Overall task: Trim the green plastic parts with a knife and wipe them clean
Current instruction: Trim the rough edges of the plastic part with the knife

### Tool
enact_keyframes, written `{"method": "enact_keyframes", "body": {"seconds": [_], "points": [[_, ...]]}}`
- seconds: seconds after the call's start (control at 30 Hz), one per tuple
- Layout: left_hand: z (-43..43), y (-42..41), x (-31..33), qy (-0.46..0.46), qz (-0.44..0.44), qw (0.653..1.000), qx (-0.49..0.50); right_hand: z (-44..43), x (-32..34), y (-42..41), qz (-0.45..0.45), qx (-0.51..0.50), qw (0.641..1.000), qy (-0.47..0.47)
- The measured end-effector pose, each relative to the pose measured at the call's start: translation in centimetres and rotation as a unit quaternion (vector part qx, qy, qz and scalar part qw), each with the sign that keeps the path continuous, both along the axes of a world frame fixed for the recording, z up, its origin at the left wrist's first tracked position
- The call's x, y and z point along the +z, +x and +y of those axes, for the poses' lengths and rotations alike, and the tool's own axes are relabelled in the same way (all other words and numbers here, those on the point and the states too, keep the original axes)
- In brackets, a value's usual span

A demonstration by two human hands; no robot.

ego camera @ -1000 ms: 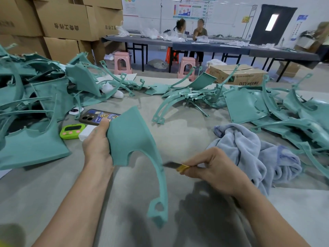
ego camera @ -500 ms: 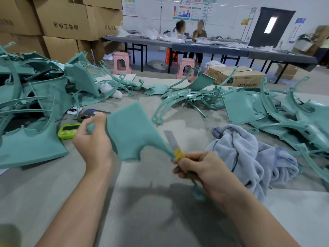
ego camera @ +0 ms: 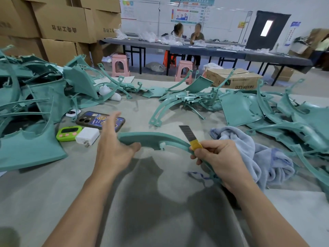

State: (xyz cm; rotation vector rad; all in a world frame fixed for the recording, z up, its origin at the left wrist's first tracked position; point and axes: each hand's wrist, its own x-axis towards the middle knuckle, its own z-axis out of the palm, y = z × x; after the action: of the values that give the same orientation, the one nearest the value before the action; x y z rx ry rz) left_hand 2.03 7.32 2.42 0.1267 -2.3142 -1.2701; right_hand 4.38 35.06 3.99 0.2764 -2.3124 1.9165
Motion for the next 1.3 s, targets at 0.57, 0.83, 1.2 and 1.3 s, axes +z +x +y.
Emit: {"method": "enact_keyframes", "body": {"seconds": [0.57, 0.83, 1.2, 1.3], "points": [[4.8, 1.8, -1.0, -0.125, 0.199, 0.966, -0.108, -5.6, -1.2, 1.7, 0.140, -0.086, 0.981, 0.106], [3.6, 1.8, -0.4, -0.135, 0.203, 0.965, -0.098, 0.7, -0.6, -3.3, -0.033, -0.354, 0.911, 0.209], [2.7, 1.5, -1.0, -0.025, 0.153, 0.986, -0.066, 0.1, -1.6, -2.7, -0.064, -0.297, 0.952, 0.038], [2.2, 1.3, -0.6, 0.066, 0.098, 0.993, 0.014, 1.8, -1.7, -3.1, -0.116, -0.329, 0.931, -0.106]]}}
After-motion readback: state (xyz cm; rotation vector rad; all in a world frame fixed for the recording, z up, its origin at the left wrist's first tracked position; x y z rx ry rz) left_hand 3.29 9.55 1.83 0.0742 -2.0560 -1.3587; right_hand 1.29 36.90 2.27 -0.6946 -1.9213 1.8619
